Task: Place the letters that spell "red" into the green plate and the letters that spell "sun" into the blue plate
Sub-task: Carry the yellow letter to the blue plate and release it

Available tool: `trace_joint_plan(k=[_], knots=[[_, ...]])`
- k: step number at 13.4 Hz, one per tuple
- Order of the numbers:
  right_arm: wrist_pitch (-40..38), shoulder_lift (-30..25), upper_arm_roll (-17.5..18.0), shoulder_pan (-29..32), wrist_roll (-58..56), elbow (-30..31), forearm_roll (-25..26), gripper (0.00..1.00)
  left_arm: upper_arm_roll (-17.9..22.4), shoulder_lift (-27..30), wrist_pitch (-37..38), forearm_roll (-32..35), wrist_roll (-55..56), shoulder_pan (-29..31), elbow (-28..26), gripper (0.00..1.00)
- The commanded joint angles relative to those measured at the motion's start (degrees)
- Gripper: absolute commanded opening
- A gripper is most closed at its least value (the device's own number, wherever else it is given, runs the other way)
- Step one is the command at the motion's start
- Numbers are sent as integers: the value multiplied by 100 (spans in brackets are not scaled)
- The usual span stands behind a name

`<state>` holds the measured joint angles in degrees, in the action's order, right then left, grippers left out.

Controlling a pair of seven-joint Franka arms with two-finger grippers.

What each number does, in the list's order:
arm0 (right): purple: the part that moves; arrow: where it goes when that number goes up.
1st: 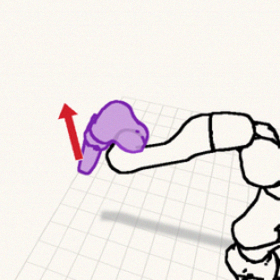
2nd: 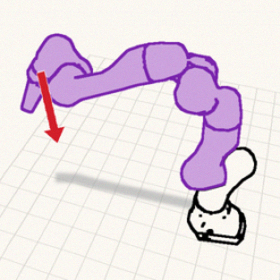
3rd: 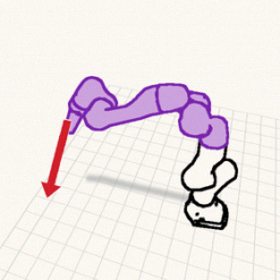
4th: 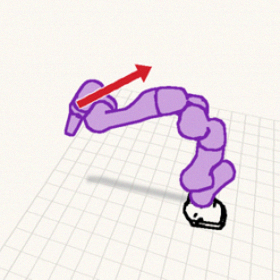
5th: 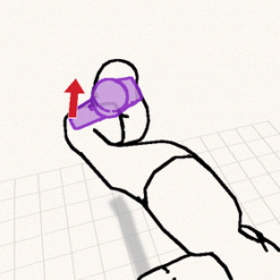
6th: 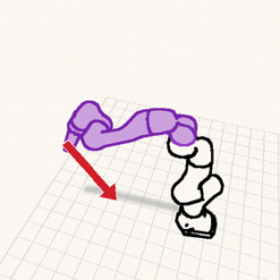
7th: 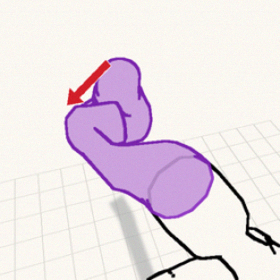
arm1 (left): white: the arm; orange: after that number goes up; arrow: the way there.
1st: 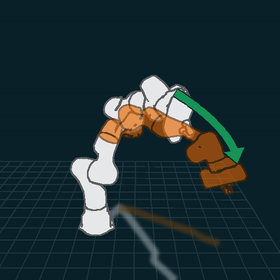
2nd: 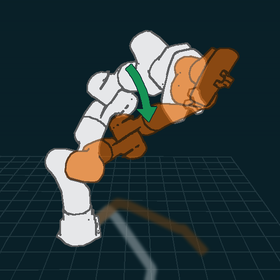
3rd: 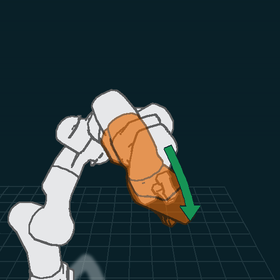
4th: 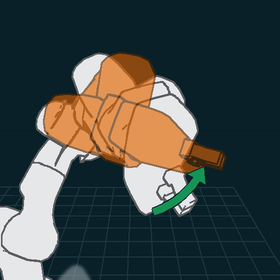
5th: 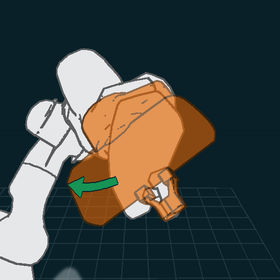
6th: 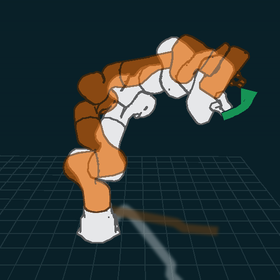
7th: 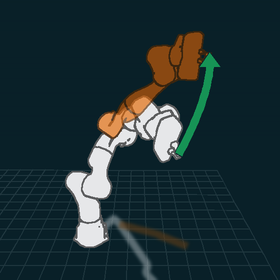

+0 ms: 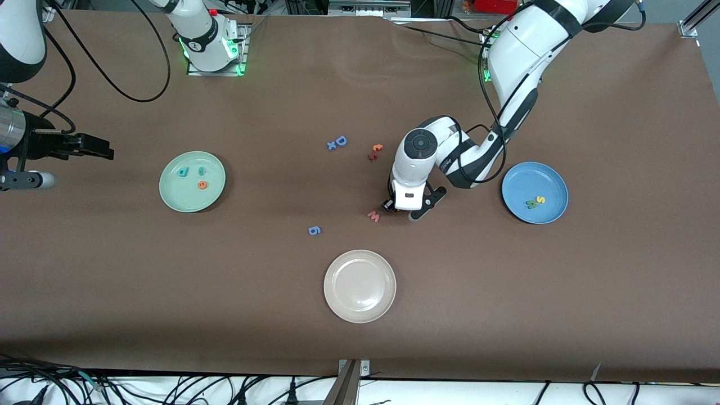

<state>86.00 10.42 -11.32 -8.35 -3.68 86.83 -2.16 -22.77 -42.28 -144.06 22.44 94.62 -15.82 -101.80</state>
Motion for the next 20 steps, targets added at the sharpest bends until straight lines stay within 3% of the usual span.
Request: trace_joint_plan(k=[1,6,10,16,20], knots=[[13,-93,7,-18,78,89,102,100,54,-96,71,208,154,-88,178,35],[13,-93,7,-18,78,89,102,100,62,-88,80,208,163,-88,178,17],[22,-93,-2,0,87,71,102,100,54,-53,193,208,136,-53,187,12],[13,-172,-55,26,78,54,102,100,27,-35,1484,59,-548,113,749,8],[22,-277,-125,26,87,27,85,100,19,53,2844,-275,-2276,622,1135,8]])
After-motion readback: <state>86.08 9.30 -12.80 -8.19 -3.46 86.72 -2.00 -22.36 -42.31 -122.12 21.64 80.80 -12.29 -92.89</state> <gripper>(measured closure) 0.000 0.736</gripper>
